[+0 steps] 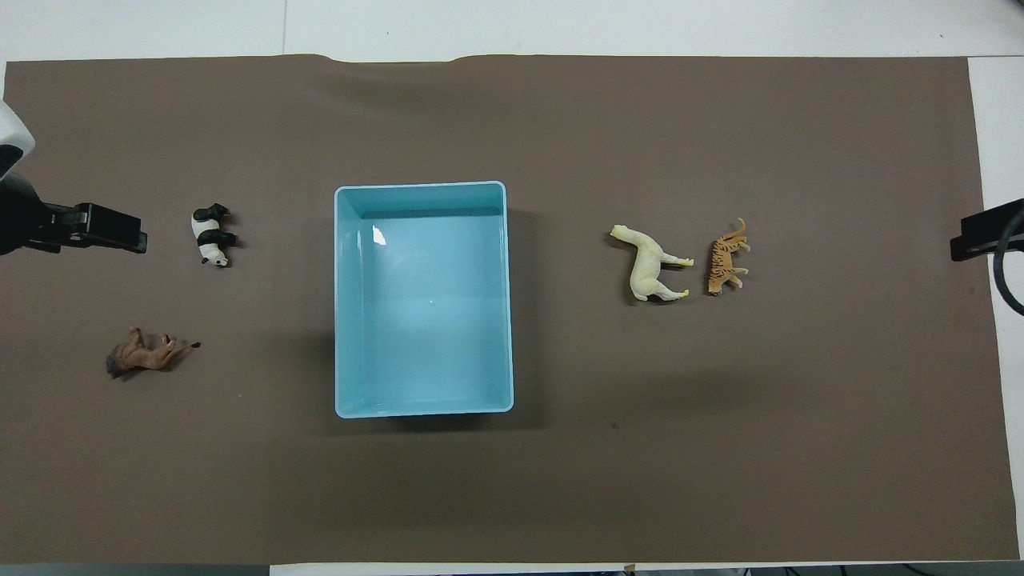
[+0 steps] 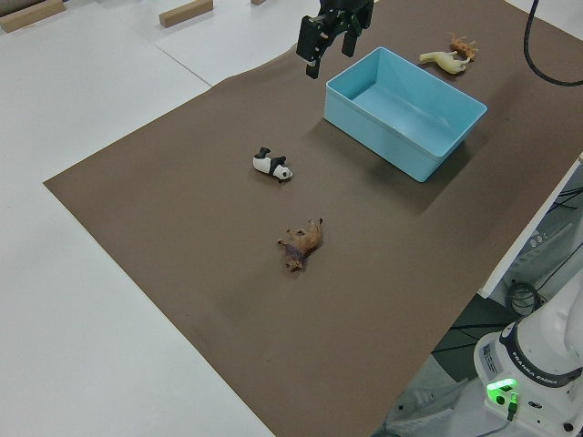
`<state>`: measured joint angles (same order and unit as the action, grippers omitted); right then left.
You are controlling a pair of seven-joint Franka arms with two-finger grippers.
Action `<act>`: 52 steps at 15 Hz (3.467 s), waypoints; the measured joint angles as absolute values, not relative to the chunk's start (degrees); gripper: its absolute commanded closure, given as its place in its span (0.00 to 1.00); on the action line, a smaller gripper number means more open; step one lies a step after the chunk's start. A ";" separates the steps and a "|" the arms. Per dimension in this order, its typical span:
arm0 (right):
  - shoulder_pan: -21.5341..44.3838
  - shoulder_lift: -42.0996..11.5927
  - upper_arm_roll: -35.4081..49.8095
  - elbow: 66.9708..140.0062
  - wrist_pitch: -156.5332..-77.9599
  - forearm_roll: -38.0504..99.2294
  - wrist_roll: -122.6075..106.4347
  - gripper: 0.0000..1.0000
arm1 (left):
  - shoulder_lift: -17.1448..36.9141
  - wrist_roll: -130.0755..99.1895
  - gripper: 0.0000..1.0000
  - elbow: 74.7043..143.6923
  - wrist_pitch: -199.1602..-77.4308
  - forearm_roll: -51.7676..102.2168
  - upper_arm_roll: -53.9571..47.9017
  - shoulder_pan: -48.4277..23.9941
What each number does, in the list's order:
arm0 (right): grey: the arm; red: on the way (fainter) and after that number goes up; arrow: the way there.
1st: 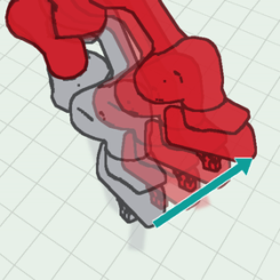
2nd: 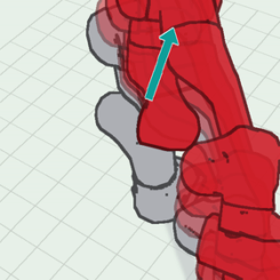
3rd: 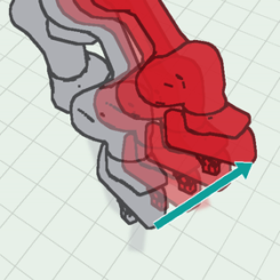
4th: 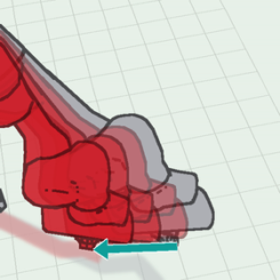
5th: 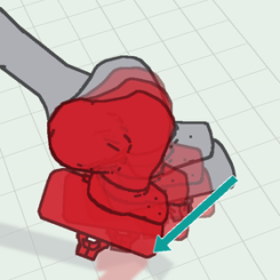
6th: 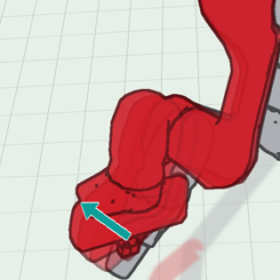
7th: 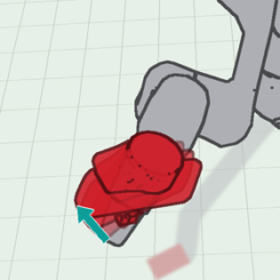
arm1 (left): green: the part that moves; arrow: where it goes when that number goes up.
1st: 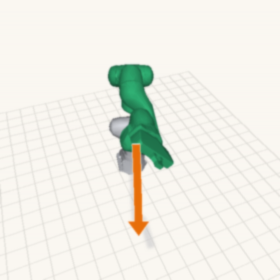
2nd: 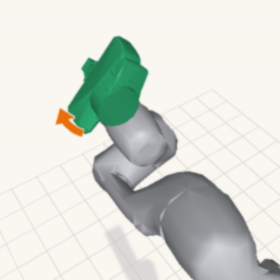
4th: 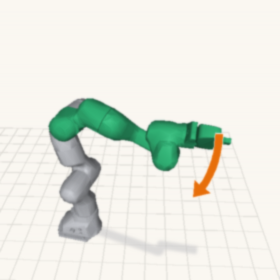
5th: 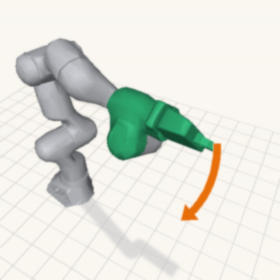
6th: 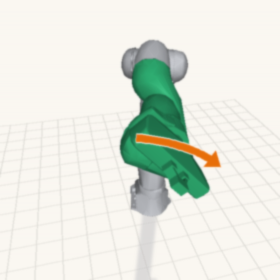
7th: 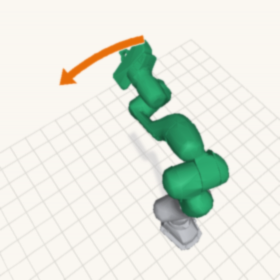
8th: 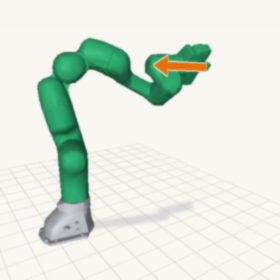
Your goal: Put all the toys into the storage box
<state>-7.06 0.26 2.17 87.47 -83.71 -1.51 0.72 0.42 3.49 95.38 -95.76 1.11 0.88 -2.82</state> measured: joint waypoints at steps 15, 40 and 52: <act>7.38 0.68 2.93 99.45 -98.87 -1.34 13.52 0.00 | -1.75 3.55 0.00 114.63 -125.98 0.94 1.98 -1.38; 15.52 -16.58 2.73 120.08 -139.67 -1.31 25.33 1.00 | 21.53 1.23 0.10 118.01 -158.87 0.16 1.14 0.36; 24.05 -16.75 3.01 96.61 -117.01 -0.64 35.74 1.00 | 21.08 1.01 0.79 113.48 -150.12 0.21 1.29 0.36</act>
